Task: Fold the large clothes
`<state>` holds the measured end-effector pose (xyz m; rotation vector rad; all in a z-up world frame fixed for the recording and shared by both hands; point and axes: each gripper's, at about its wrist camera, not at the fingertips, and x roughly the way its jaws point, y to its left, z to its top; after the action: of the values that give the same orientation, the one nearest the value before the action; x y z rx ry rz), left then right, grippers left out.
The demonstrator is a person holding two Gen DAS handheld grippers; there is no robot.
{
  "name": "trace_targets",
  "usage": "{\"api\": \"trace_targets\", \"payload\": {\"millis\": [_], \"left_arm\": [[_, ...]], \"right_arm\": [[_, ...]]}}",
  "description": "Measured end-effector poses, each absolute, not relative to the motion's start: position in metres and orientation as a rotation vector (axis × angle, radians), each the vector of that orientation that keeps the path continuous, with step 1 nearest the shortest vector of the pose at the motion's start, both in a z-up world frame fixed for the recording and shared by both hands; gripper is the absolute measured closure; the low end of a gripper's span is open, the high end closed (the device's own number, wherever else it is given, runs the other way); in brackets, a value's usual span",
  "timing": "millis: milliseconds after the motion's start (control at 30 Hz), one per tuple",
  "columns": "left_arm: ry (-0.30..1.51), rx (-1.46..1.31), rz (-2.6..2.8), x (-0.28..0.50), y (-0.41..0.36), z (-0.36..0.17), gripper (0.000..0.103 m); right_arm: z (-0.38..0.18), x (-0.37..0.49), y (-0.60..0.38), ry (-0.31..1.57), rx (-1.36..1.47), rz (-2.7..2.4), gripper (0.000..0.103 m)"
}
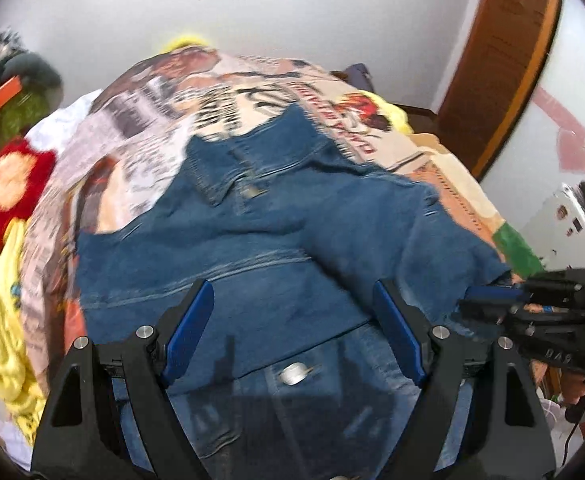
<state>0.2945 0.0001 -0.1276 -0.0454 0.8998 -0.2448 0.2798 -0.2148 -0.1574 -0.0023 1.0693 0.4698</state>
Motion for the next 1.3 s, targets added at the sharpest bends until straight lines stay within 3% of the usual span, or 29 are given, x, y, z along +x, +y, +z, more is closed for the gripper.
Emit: {"api": "trace_targets", "payload": {"millis": [333,533,600,633,1067,1300], "left_arm": [[0.961,0.075,-0.38,0.343,-0.083,-0.145,0.023],[1.037,0.197,-0.38,0.368,-0.116,-0.182,0.062],[1.05,0.204,-0.371,0.375,-0.116,-0.189,0.09],[1.044,0.195,-0.363,0.378,-0.114,-0.19,0.095],[0.735,0.049,-0.19,0.378,-0.021,-0.084,0.099],[0.845,0.011,-0.119,0.361,0.031,-0.13,0.098]], "right_arm": [[-0.136,0.314,-0.306,0.98,0.041,0.237,0.093],[-0.162,0.327,-0.323,1.037,0.094,0.219,0.093],[-0.172,0.33,-0.323,1.061,0.112,0.224,0.093],[-0.176,0.33,-0.321,1.07,0.117,0.228,0.093],[-0.154,0.345,-0.293,1.007,0.104,0.284,0.093],[-0.203,0.35,-0.246,1.105,-0.1,0.301,0.093]]}}
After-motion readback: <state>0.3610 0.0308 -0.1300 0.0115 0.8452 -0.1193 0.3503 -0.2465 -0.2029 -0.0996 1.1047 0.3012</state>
